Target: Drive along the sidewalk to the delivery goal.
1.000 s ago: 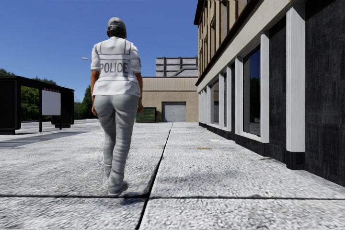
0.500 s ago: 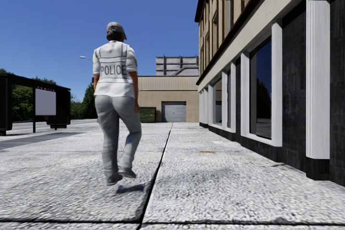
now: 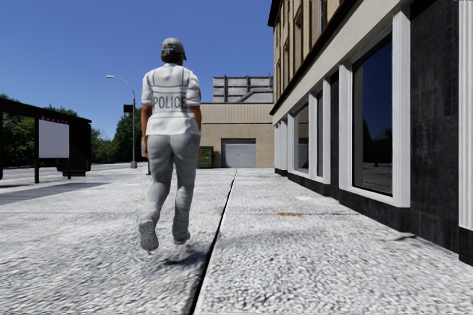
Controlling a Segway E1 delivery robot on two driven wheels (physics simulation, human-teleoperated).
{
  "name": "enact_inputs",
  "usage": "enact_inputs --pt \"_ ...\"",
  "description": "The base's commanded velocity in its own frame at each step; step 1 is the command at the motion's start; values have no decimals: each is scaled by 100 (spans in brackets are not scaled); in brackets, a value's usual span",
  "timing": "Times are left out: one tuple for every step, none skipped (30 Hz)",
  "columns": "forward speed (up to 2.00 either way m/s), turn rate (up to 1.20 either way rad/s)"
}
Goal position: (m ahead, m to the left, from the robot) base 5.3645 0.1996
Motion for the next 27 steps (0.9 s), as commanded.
enact_inputs --pt "82 0" --pt "82 0" --pt "82 0" --pt "82 0" --pt "82 0" --pt "82 0" --pt "82 0" --pt "82 0" --pt "82 0" --pt "82 0" --pt "82 0" --pt "82 0" --pt "82 0" --pt "82 0" --pt "82 0" --pt "82 0" --pt "82 0" --pt "82 0" --pt "82 0" --pt "82 0" --pt "82 0" --pt "82 0" --pt "82 0" --pt "82 0" --pt "82 0" --pt "82 0" --pt "82 0"
